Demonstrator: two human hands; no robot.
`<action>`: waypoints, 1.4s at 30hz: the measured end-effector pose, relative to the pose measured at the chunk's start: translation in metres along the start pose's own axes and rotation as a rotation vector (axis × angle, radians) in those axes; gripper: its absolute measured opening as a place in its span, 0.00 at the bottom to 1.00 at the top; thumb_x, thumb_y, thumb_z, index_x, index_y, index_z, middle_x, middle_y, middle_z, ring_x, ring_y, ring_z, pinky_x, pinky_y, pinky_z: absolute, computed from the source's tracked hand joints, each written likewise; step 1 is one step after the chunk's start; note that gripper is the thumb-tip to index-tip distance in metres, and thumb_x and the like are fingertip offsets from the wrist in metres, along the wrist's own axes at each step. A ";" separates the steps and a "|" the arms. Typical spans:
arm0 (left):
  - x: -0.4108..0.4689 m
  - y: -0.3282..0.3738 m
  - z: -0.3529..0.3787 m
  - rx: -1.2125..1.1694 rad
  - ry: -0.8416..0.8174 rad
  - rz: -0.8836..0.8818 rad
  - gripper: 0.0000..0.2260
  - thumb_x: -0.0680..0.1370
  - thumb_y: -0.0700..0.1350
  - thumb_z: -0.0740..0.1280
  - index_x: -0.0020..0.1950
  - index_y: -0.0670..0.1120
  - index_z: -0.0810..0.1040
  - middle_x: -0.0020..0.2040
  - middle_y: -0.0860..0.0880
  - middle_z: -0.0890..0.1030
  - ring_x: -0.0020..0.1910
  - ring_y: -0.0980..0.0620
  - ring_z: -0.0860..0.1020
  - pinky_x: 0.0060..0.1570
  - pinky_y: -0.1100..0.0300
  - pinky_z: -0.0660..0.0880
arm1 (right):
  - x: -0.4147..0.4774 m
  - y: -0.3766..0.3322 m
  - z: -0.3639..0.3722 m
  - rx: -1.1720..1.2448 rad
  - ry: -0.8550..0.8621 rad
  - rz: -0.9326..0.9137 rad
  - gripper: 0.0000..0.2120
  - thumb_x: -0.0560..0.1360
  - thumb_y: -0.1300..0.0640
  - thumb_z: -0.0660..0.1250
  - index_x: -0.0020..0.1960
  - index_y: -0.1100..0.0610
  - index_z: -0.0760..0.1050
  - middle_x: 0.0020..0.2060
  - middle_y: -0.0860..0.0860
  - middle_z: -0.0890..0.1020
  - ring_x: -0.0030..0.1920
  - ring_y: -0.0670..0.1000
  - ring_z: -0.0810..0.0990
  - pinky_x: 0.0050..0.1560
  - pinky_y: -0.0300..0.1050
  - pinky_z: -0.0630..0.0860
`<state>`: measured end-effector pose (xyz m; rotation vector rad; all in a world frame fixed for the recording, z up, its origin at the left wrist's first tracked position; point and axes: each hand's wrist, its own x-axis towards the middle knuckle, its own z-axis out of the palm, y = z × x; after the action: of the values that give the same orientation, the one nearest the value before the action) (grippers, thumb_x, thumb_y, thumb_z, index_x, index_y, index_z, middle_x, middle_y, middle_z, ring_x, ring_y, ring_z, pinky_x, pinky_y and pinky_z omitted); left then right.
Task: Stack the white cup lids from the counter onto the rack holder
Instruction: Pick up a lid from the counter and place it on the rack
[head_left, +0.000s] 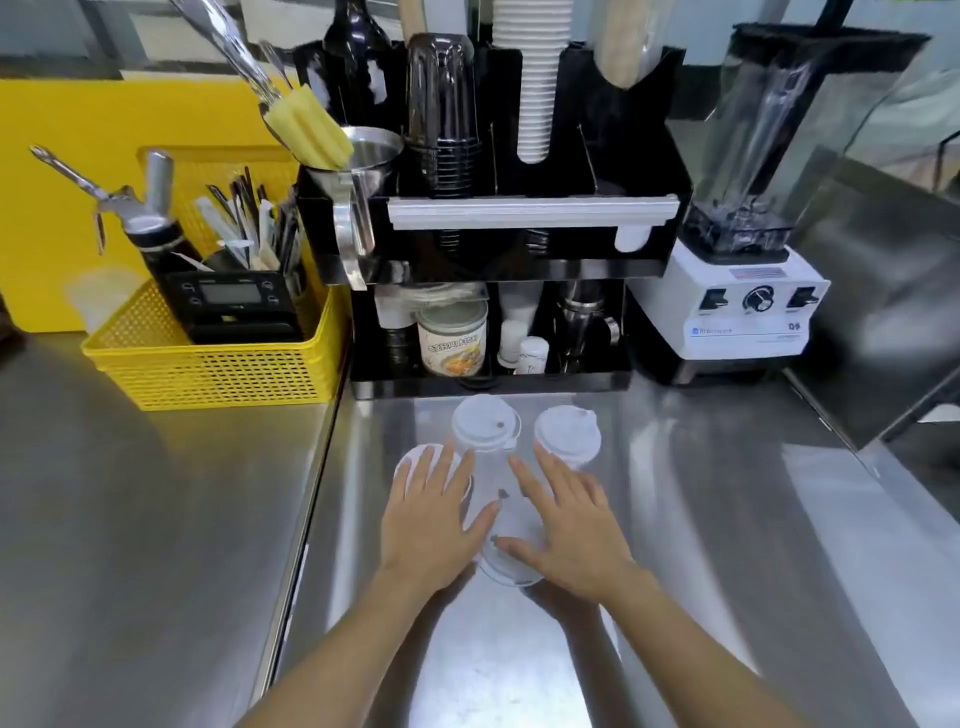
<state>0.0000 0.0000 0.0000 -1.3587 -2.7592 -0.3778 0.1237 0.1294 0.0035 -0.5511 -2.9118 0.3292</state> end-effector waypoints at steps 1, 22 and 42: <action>-0.004 0.000 0.005 -0.014 -0.020 -0.004 0.32 0.76 0.66 0.44 0.69 0.49 0.70 0.68 0.45 0.73 0.68 0.44 0.69 0.69 0.50 0.52 | -0.003 0.001 0.003 0.020 -0.069 0.001 0.39 0.69 0.31 0.52 0.74 0.44 0.44 0.76 0.53 0.53 0.74 0.54 0.54 0.71 0.54 0.54; 0.061 0.029 -0.075 -0.422 -0.012 0.190 0.31 0.74 0.63 0.61 0.73 0.53 0.58 0.71 0.56 0.63 0.73 0.55 0.50 0.69 0.58 0.48 | 0.054 0.023 -0.090 0.220 0.127 -0.090 0.36 0.66 0.35 0.64 0.68 0.54 0.65 0.65 0.52 0.71 0.65 0.55 0.67 0.63 0.46 0.60; 0.234 0.112 -0.223 -0.512 0.333 0.413 0.22 0.77 0.51 0.64 0.70 0.48 0.65 0.69 0.50 0.69 0.68 0.50 0.64 0.67 0.54 0.57 | 0.156 0.064 -0.287 0.284 0.463 -0.009 0.28 0.69 0.43 0.69 0.65 0.52 0.68 0.69 0.51 0.64 0.68 0.55 0.61 0.64 0.47 0.57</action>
<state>-0.0710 0.1946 0.2722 -1.7172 -2.1175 -1.2075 0.0580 0.2994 0.2818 -0.4900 -2.3714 0.5245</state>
